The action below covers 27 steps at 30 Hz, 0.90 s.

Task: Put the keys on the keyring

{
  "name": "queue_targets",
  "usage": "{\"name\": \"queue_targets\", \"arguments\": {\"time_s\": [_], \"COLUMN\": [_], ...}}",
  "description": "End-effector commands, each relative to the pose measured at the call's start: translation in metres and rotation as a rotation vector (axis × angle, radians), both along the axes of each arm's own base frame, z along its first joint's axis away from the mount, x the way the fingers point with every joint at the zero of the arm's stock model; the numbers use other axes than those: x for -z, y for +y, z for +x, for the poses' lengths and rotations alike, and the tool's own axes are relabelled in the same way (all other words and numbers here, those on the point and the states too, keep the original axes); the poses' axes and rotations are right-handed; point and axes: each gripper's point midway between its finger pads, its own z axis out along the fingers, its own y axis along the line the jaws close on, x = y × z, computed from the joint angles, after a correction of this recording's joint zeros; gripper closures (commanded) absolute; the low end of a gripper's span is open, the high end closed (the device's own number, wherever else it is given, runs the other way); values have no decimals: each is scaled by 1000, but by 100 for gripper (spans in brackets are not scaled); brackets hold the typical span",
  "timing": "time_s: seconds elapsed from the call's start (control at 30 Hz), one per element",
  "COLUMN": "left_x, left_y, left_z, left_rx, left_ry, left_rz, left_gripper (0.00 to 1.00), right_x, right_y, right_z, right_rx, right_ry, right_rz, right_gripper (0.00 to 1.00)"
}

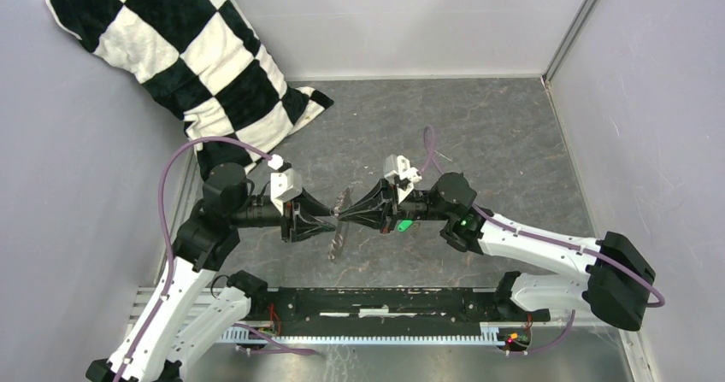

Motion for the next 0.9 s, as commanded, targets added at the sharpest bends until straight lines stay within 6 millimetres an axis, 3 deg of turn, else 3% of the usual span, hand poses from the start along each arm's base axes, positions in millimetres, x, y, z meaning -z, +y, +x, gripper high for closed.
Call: {"name": "queue_targets", "arguments": {"time_s": [0.0,0.33,0.63,0.87], "left_x": [-11,-8,-5,-11], "left_y": [0,1,-1,-2], "left_z": [6,6,-10,-11], "left_rx": [-38,-41,49,57], "left_ry": [-35,-21,25,12], "left_rz": [-20,-11,-3,-21], "left_gripper": [54,54,59,71], "right_x": [-13,-15,-16,-13], "right_y": [0,0,2,6], "right_z": [-7,-7,-4,-2], "right_rx": [-26,-31,-21,-27], "right_ry": [-63,-65,-67,-49], "right_rz": [-9,-23,-28,-44], "right_gripper": [99,99,99,99]}}
